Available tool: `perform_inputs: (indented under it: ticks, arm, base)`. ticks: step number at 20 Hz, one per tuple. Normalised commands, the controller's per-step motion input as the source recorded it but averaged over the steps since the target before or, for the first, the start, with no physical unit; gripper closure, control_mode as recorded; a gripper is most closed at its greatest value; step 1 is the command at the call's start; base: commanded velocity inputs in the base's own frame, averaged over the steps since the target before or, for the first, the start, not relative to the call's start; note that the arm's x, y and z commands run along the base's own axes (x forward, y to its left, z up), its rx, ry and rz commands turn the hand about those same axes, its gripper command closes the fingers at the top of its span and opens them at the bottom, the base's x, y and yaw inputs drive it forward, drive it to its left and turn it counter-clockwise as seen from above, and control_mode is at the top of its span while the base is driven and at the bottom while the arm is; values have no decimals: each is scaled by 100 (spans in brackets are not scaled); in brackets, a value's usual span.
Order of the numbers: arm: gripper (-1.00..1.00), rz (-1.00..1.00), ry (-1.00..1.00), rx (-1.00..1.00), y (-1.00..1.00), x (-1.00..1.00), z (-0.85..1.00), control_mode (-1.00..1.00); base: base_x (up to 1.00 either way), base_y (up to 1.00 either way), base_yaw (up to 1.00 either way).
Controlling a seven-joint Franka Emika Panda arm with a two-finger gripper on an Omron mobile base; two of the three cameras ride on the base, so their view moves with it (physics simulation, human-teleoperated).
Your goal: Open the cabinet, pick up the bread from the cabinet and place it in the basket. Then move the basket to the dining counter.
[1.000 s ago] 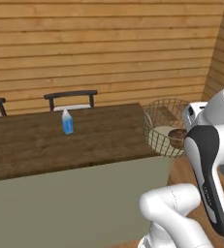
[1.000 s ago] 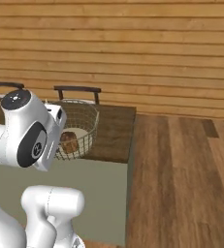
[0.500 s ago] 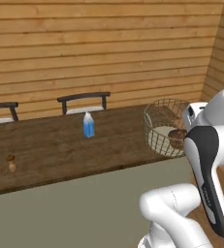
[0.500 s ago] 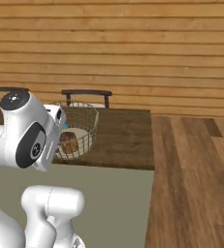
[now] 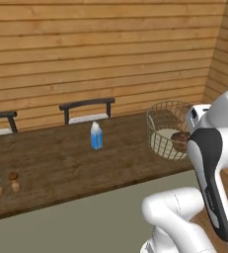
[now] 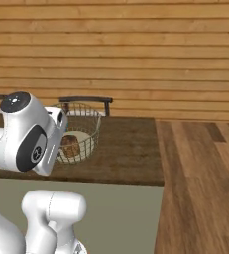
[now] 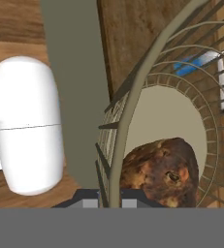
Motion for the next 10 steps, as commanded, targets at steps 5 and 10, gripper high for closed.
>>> perform_inputs:
  ticks: [5,10]
  arm:
    - [100,0,0,0,0,0,0,100]
    - [100,0,0,0,0,0,0,100]
  base:
    - [35,24,-7]
    - [35,22,-7]
